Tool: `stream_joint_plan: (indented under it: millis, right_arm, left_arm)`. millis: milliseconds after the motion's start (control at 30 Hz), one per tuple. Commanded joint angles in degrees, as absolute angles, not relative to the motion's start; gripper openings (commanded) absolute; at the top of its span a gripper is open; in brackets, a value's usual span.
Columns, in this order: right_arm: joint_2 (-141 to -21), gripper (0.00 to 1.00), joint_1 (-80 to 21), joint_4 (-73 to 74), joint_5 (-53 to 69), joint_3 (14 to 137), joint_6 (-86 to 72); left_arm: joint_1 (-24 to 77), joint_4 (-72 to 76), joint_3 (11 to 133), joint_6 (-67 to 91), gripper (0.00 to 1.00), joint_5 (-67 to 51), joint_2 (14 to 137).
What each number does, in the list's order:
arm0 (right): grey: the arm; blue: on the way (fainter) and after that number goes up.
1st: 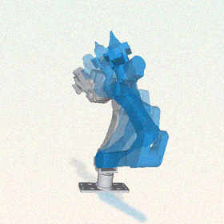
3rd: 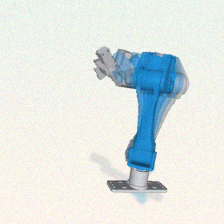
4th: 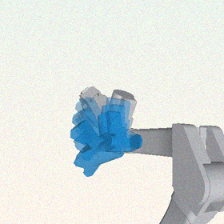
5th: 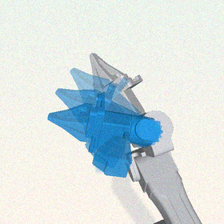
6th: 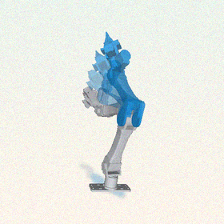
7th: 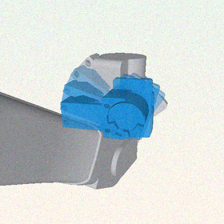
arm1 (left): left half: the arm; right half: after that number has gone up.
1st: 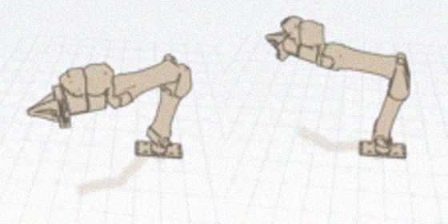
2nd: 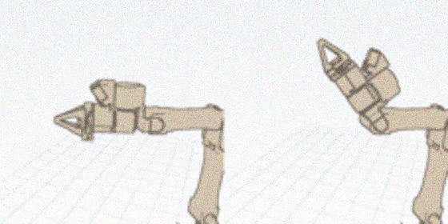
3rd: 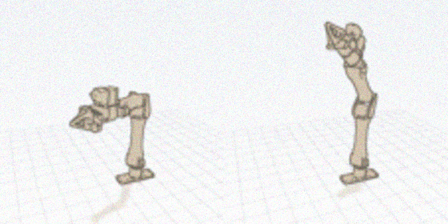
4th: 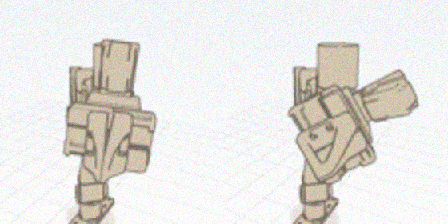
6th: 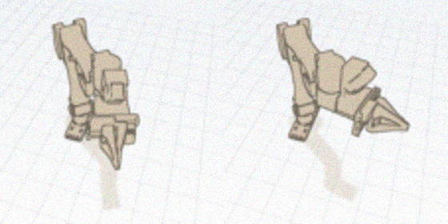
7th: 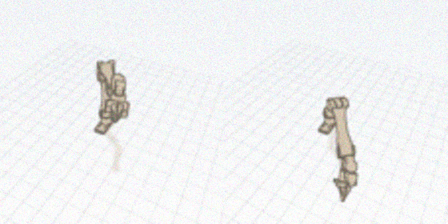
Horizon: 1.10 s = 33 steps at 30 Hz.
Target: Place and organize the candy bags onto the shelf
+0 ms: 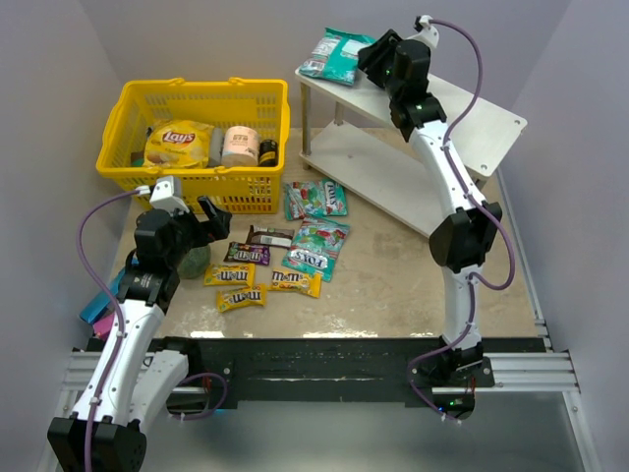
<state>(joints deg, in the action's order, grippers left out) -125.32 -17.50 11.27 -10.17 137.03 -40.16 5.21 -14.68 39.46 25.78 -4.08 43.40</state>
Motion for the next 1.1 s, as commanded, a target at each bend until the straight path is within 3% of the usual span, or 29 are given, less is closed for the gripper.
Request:
stream_joint_plan:
  millis: [0, 67, 300, 400, 533, 867, 1067]
  right_arm:
    - [-126.12, 0.47, -17.05, 9.41, -5.46, 139.48, -42.18]
    - [-126.21, 0.45, -17.14, 9.06, -4.57, 139.04, -42.97]
    - [-122.62, 0.06, -17.14, 7.82, -8.07, 132.13, -45.78]
    - [-116.91, 0.00, -17.05, 3.62, -12.83, 123.18, -47.63]
    - [-113.03, 0.00, -17.05, 2.46, -17.40, 119.62, -47.29]
    - [-114.17, 0.00, -17.14, 4.13, -15.03, 120.85, -48.33]
    - [-113.38, 0.14, -17.58, 5.36, -14.68, 118.57, -51.94]
  left_arm:
    - [4.75, -13.45, 39.64, 25.22, 1.00, -3.87, 43.33]
    - [4.75, -13.45, 39.64, 25.22, 1.00, -3.61, 43.24]
    - [4.75, -13.62, 39.73, 25.14, 0.99, -3.60, 43.16]
    - [4.75, -13.62, 39.73, 25.22, 1.00, -3.52, 43.16]
    - [4.75, -13.62, 39.73, 25.22, 1.00, -3.43, 43.15]
    - [4.66, -13.62, 39.73, 25.49, 1.00, -3.87, 43.33]
    - [4.66, -13.36, 39.55, 25.66, 0.99, -3.95, 43.33]
